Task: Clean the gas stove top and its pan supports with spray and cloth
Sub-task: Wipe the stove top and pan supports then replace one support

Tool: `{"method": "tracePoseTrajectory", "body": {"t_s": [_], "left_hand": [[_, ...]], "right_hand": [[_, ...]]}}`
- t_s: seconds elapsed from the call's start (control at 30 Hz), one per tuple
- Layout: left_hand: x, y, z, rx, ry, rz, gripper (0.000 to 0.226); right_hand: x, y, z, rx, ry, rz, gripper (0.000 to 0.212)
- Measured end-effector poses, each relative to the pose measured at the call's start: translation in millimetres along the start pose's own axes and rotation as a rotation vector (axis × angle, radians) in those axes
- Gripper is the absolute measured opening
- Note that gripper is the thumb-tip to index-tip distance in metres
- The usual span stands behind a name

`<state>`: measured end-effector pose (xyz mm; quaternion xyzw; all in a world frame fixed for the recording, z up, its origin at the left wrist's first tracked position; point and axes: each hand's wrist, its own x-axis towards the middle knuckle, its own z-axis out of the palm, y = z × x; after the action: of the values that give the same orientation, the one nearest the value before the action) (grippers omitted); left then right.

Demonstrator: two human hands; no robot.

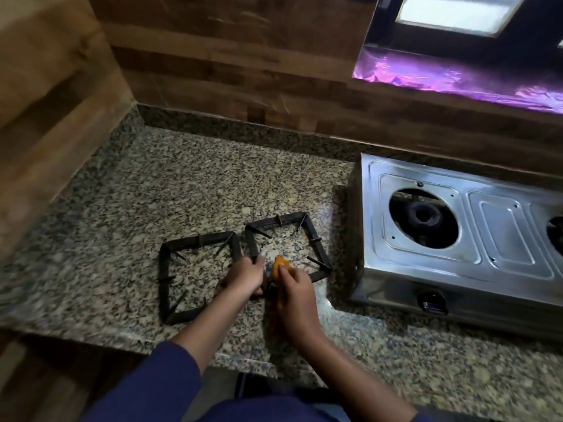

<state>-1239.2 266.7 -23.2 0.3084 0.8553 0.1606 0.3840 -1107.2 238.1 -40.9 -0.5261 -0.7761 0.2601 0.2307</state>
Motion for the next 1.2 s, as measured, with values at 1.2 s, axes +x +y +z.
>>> {"method": "tracePoseTrajectory", "body": {"t_s": [1.2], "left_hand": [[-22.0,25.1,-80.5,-0.598,0.23,0.132,0.052]], "right_hand": [[19.9,-5.9,-100.1,0.317,0.379,-0.109,0.047]]}}
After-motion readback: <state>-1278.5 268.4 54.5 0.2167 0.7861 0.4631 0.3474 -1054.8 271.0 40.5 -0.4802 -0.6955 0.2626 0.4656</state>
